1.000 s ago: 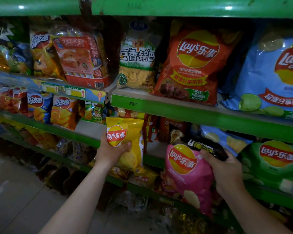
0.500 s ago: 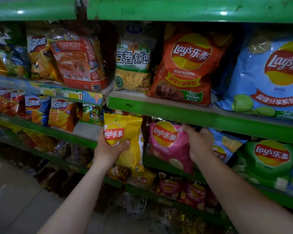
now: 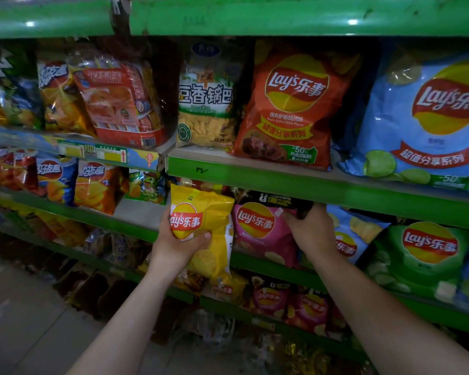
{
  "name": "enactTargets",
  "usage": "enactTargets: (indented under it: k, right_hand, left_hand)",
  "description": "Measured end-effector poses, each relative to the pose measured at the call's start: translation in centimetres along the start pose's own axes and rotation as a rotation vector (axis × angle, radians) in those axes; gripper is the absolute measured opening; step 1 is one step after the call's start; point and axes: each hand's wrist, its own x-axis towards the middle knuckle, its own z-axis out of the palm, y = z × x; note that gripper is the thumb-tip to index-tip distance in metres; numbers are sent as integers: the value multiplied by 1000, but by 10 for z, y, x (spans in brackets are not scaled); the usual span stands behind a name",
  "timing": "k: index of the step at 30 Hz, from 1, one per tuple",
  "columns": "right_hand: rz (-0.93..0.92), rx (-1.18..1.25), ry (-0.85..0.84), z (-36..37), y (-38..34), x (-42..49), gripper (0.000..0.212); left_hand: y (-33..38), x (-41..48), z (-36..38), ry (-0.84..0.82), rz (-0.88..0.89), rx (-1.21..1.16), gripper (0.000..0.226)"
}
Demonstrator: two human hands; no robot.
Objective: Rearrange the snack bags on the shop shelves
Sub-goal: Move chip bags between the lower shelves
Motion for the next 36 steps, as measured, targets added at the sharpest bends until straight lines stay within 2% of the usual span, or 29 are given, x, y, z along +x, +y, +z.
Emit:
enactTargets:
  k: [3,5,6,9,10,12,14,18,20,22,24,27,30,32,34,36]
  right_hand:
    - [-116,-315,152,-18,1,-10,45]
    - [-274,-375,198,-26,6,-22,40]
    - [-317,-309,135,-28,12,-29,41]
    - [-251,123,-313,-34,22,-49,60]
    - [-216,232,-421,-35,26,-54,60]
    - [-141,413,-513,-38,38,-59,63]
    - [-53,530,-481,-49,50,-61,78]
    - [-15,515,-390,-103,75,-58,78]
    - [5,554,-422,-137,90,-58,71]
    - [22,578,-414,-172,105,-61,59]
    - [42,596,-347,-206,124,-65,51]
    - [100,675,-227,-254,154,-70,62]
    - [137,801,-156,-299,181,-74,66]
    - [144,849,-142,-330,195,-77,76]
    - [140,835,-121,-364,210,-79,94]
    - [165,759,-77,-400,224,-83,102]
  left_hand:
    - [14,-9,10,-43,21,-69,104]
    - [24,-18,23,-84,23,-108,104]
    - [28,-23,31,-113,19,-123,107]
    - [41,-42,61,-210,40,-160,110]
    - [46,-50,72,-250,54,-162,109]
    - [57,-66,94,-327,85,-151,107]
    - [65,-81,113,-409,95,-148,111]
    - [80,-103,137,-661,124,-144,102]
    - [87,-114,148,-783,112,-146,94]
    - [89,-121,164,-893,128,-155,94]
    - [91,-131,191,-967,227,-152,97]
    - [106,-152,241,-951,290,-227,107]
    - [137,-185,294,-926,415,-247,98]
    - [160,-205,320,-937,426,-241,91]
    - [188,-229,341,-1010,402,-187,100]
    - [209,-250,367,-1031,395,-165,101]
